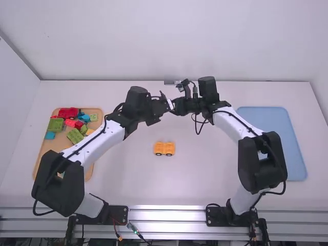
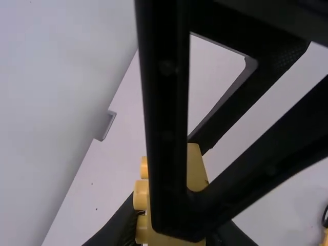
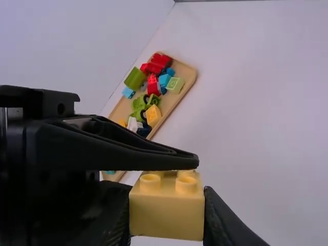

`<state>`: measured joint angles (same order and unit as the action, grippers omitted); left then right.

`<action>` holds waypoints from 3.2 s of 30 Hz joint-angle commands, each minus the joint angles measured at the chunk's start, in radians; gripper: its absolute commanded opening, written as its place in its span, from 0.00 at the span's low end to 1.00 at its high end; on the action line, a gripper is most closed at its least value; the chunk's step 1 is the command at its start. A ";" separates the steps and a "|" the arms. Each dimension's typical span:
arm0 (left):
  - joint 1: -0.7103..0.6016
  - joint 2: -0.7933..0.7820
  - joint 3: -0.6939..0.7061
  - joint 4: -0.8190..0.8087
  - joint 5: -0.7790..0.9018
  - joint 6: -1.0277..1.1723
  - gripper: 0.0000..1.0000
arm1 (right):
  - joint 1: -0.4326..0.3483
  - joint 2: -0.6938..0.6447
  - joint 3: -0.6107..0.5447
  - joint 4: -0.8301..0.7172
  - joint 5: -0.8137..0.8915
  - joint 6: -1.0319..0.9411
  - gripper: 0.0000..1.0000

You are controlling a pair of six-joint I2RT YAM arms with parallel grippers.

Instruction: Assemble lego blocks to make yellow taxi

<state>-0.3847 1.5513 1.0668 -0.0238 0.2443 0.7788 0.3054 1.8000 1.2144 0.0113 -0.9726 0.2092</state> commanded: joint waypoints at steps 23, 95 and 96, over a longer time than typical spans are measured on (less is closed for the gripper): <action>0.225 0.025 0.351 -0.546 0.544 -0.027 0.99 | -0.058 0.006 0.139 -0.319 -0.019 -0.616 0.26; 0.201 0.186 0.355 -0.749 0.795 0.291 0.25 | 0.036 0.006 0.323 -0.830 -0.037 -1.254 0.39; 0.201 0.186 0.355 -0.749 0.794 0.291 0.26 | 0.036 0.006 0.323 -0.830 -0.037 -1.254 0.50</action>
<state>-0.1864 1.7393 1.4254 -0.7719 1.0103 1.0710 0.3340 1.7996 1.5154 -0.8158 -0.9932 -1.0386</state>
